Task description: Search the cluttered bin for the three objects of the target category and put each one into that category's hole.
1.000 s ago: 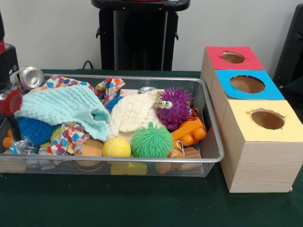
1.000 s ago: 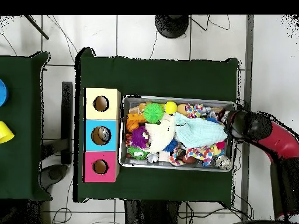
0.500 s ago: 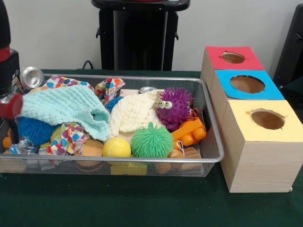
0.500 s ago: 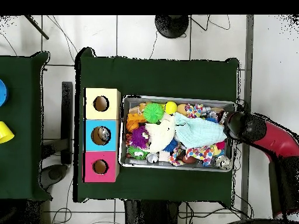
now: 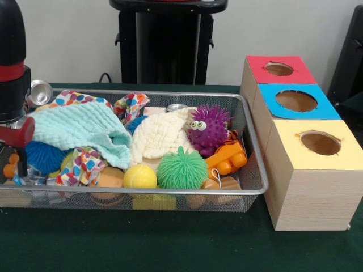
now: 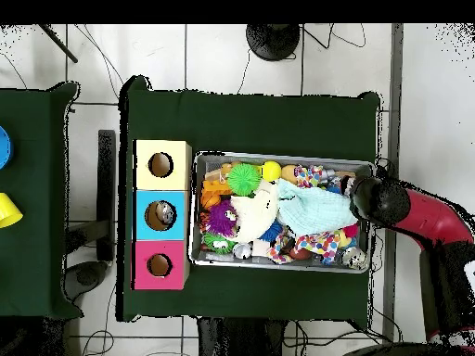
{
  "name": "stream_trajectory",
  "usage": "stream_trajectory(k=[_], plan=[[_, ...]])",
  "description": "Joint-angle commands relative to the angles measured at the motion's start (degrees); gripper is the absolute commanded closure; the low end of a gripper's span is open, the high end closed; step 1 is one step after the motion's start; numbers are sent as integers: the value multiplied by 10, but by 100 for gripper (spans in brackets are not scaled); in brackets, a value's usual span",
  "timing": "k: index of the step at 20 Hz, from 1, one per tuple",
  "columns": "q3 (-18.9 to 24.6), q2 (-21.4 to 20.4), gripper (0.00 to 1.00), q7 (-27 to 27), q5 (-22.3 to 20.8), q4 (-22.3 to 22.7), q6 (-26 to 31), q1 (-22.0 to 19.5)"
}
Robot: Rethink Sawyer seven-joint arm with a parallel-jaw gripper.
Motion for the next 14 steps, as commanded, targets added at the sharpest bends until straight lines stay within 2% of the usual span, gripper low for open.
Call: stream_trajectory(k=[1,7,14], plan=[[17,25,0,-41,-49,6,-19,15],[22,18,0,-48,-59,16,-25,14],[10,-44,0,-31,-37,51,20,28]])
